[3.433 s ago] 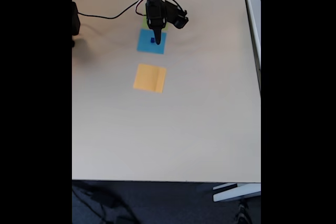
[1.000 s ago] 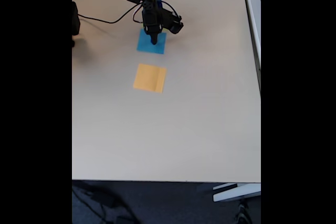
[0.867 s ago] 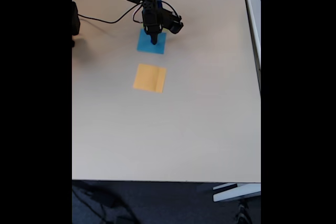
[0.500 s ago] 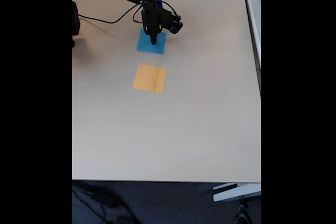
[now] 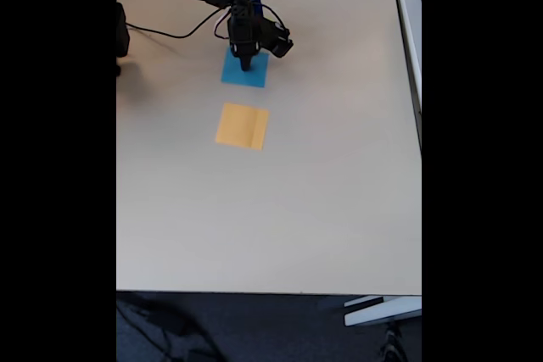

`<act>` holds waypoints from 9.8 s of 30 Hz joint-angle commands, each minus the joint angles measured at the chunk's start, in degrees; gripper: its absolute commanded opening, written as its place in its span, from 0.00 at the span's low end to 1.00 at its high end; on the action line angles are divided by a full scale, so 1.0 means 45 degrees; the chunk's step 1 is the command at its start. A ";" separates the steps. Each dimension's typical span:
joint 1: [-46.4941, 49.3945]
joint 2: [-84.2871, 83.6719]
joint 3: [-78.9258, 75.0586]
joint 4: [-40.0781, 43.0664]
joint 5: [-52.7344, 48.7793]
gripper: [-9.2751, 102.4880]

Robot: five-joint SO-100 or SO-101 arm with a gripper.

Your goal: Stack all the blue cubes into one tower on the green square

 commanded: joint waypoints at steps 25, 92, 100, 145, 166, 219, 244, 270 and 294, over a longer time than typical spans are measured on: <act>0.0215 -0.0234 -0.1543 0.0664 -0.0215 0.15; -0.1094 0.5273 0.0020 -0.0020 0.1543 0.08; -0.1445 0.6055 0.0117 0.0098 0.1914 0.08; -0.3379 0.2090 -0.7559 0.6602 0.5215 0.08; -0.3691 0.1582 -0.7871 0.6484 0.5469 0.08; -0.3633 0.0898 -0.8398 0.6270 0.5469 0.08; -0.3633 0.1211 -0.7676 0.6426 0.5391 0.08; -0.3516 0.1406 -0.7461 0.6289 0.5098 0.10; -0.3633 0.1680 -0.7539 0.6191 0.4746 0.17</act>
